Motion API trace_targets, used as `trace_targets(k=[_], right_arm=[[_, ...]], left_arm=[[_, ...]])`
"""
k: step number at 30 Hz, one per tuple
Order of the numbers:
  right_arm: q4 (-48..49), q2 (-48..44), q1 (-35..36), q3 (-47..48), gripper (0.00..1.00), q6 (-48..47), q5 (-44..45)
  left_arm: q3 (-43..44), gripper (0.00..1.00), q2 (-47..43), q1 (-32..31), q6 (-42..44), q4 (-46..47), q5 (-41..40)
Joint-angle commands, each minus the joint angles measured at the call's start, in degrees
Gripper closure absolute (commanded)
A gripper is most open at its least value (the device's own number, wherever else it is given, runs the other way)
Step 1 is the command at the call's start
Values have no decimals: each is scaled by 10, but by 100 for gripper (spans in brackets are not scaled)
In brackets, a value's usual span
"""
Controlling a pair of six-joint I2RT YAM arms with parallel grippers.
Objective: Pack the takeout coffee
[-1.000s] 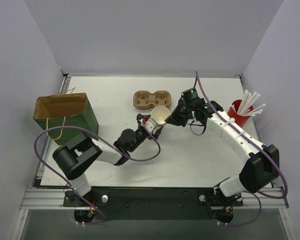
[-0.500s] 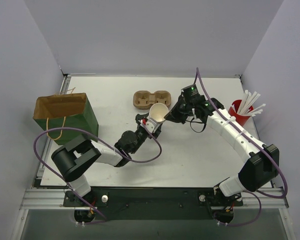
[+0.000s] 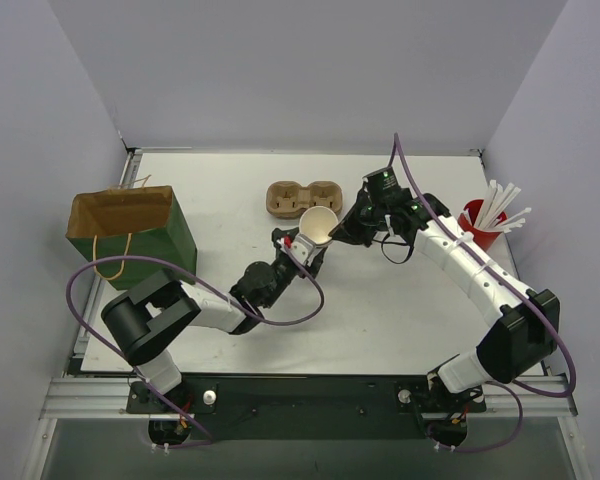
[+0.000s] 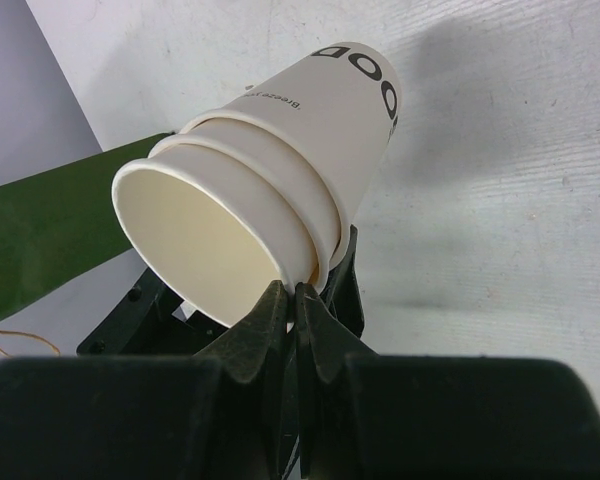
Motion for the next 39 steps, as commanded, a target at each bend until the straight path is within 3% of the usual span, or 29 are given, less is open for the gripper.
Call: trace_targets(k=[1, 26, 39], right_arm=[[52, -26, 5, 48, 100, 23, -24], [40, -48, -5, 76, 100, 20, -17], [21, -96, -89, 83, 100, 4, -35]], left_arm=[[16, 47, 10, -20, -8, -53, 29], [21, 43, 29, -23, -37, -68, 7], [44, 43, 33, -21, -49, -77, -49]])
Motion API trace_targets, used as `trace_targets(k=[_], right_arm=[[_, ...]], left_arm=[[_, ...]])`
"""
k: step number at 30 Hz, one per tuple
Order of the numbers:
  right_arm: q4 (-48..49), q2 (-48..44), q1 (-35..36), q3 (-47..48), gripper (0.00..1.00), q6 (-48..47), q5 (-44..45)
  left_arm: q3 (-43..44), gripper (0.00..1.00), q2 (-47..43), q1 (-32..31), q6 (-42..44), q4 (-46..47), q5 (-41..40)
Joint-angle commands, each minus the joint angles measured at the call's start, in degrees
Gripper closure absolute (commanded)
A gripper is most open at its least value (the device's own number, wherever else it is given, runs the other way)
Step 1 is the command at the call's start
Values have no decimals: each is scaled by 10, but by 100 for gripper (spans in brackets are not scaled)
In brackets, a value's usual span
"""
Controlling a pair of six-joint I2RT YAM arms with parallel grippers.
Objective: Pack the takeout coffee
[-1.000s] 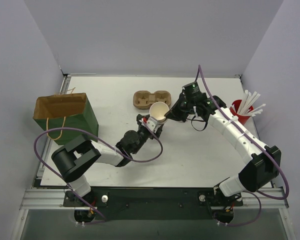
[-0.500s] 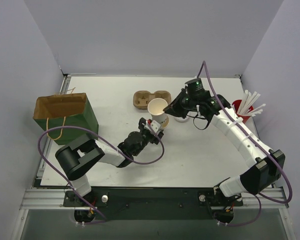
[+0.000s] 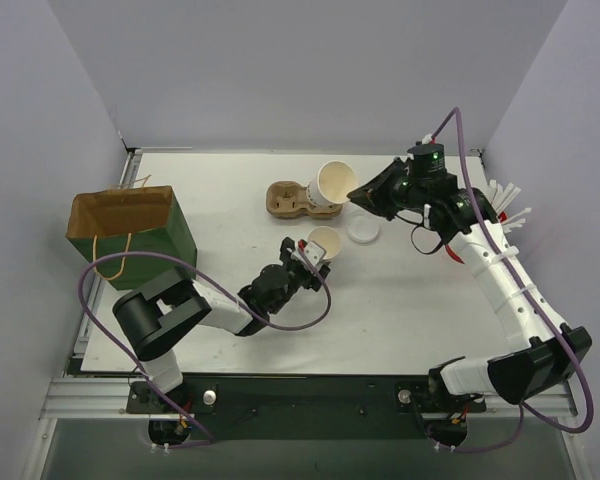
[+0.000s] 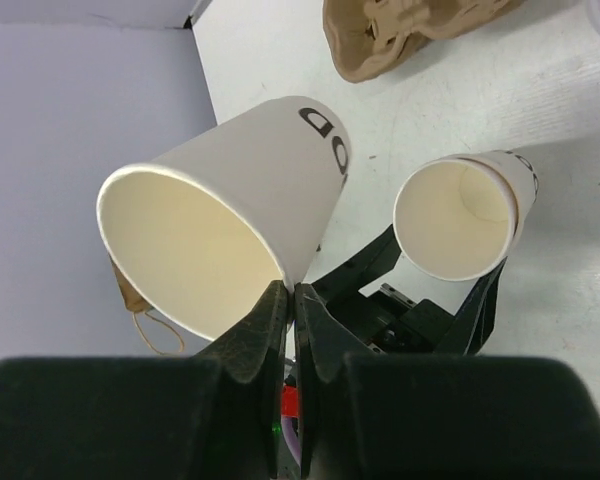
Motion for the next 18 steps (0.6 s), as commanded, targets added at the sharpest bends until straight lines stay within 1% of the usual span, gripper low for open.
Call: trace_targets(k=[1, 2, 5, 6, 7, 11, 15, 17, 18], right_arm=[[3, -36, -30, 0, 100, -8, -17], [2, -41, -47, -7, 100, -13, -18], [0, -57, -68, -43, 100, -22, -24], [0, -65, -78, -55, 100, -27, -24], [0, -70, -80, -66, 100, -31, -22], [3, -91, -93, -134, 100, -46, -18], [10, -106, -97, -178, 100, -56, -18], [17, -110, -96, -192, 100, -57, -24], [20, -114, -97, -207, 100, -57, -27]], left_arm=[[30, 43, -3, 0, -14, 1, -50], [34, 42, -8, 1, -14, -8, -60], [54, 42, -33, 11, -12, -56, -87], [77, 42, -47, 13, -11, -75, -95], [88, 42, -54, 18, -10, -119, -118], [138, 42, -92, 48, -20, -207, -145], [194, 43, -112, 105, -33, -267, -158], [232, 43, -100, 126, -29, -286, -178], [249, 43, -93, 147, -29, -293, -186]])
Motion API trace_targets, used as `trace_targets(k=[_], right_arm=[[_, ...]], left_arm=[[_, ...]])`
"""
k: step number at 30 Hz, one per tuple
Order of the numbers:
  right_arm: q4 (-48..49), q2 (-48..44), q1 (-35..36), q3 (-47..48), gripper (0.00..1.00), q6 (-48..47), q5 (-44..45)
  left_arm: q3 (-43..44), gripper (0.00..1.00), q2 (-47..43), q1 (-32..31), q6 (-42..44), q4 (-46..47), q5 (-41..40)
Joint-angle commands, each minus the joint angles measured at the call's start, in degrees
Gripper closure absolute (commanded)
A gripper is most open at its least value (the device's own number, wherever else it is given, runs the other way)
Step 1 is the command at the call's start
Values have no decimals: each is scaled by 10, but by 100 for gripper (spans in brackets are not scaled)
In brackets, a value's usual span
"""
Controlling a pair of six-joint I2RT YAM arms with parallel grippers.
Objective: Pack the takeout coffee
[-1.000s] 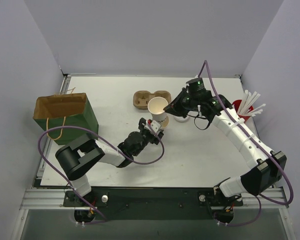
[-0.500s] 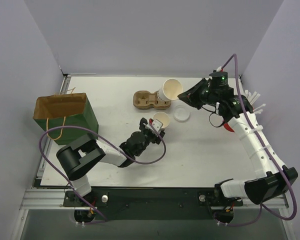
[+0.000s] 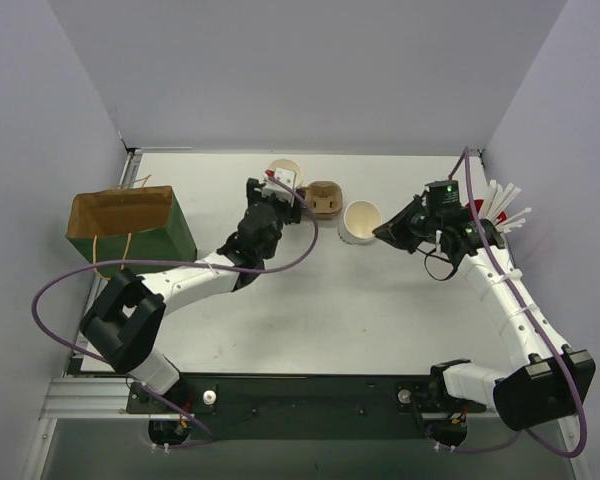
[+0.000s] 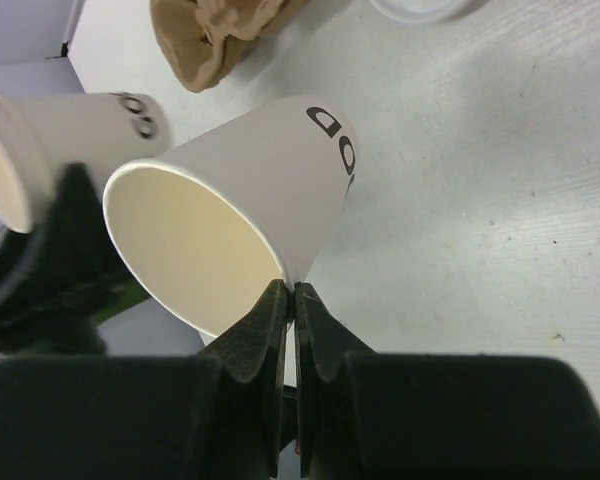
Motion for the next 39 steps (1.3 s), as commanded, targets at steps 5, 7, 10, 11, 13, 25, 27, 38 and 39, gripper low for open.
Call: trace_targets(k=[5, 7, 10, 11, 13, 25, 27, 38, 39], right_arm=[[31, -41, -3, -66, 100, -18, -28], [37, -44, 0, -83, 100, -18, -30], [39, -48, 7, -102, 100, -22, -36], [40, -49, 9, -107, 100, -22, -36], [41, -49, 14, -113, 100, -26, -37], [71, -24, 56, -129, 100, -33, -31], [77, -20, 61, -133, 100, -31, -29], [82, -1, 80, -126, 100, -30, -21], [82, 1, 82, -125, 100, -30, -21]], left_arm=[[185, 43, 83, 109, -3, -81, -87], [223, 43, 117, 137, -8, -89, -106], [317, 43, 189, 159, -27, -141, -116], [335, 43, 220, 170, -33, -152, -113], [389, 43, 250, 181, -63, -188, -109], [346, 43, 330, 221, -127, -97, -55], [311, 43, 326, 223, -128, -60, -46], [217, 34, 298, 223, -138, 37, -32], [217, 32, 296, 223, -139, 31, -31]])
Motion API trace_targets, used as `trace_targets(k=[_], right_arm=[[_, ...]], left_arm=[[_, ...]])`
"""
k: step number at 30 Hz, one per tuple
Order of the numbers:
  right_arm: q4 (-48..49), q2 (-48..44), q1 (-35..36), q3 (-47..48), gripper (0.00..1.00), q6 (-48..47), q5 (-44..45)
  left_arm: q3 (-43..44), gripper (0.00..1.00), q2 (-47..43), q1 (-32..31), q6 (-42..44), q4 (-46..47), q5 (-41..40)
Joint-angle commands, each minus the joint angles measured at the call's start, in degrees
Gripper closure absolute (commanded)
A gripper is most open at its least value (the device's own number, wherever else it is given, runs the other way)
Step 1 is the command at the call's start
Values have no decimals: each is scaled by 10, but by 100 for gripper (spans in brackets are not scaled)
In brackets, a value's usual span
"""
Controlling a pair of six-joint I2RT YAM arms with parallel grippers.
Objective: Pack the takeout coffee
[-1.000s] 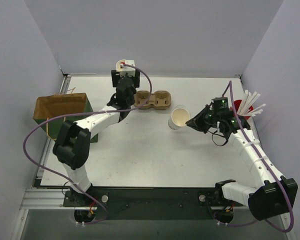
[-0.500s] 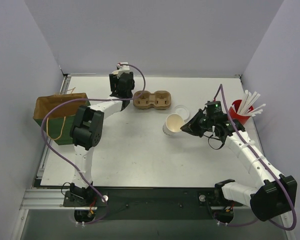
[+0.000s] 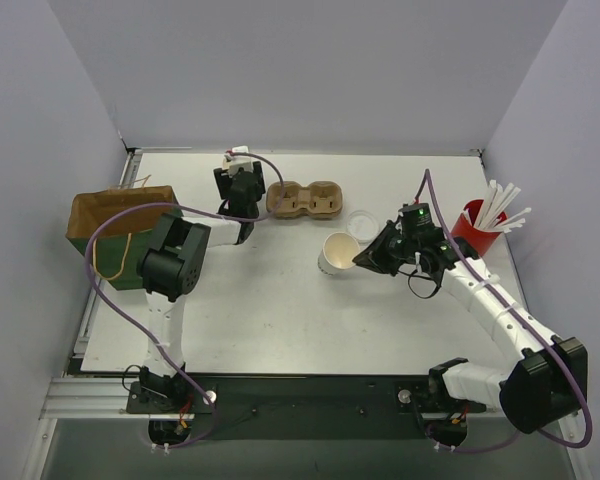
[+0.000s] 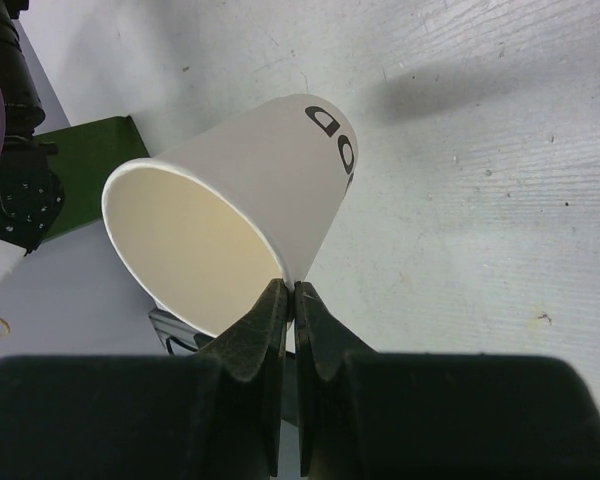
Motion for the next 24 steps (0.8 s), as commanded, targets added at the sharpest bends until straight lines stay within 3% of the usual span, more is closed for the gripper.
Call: trace_targets(k=[1, 4, 5, 17, 24], right_arm=[[12, 10, 8, 4, 100, -5, 9], [11, 12, 10, 5, 100, -6, 11], [11, 14, 11, 6, 100, -6, 11], [4, 24, 12, 8, 100, -17, 19], [-1, 47, 12, 19, 100, -35, 26]], left_arm=[[-10, 26, -36, 2, -4, 16, 20], [-13, 16, -45, 3, -3, 11, 21], [-19, 7, -50, 3, 0, 12, 24], [-40, 3, -96, 3, 8, -2, 49], [-13, 3, -133, 2, 18, -61, 4]])
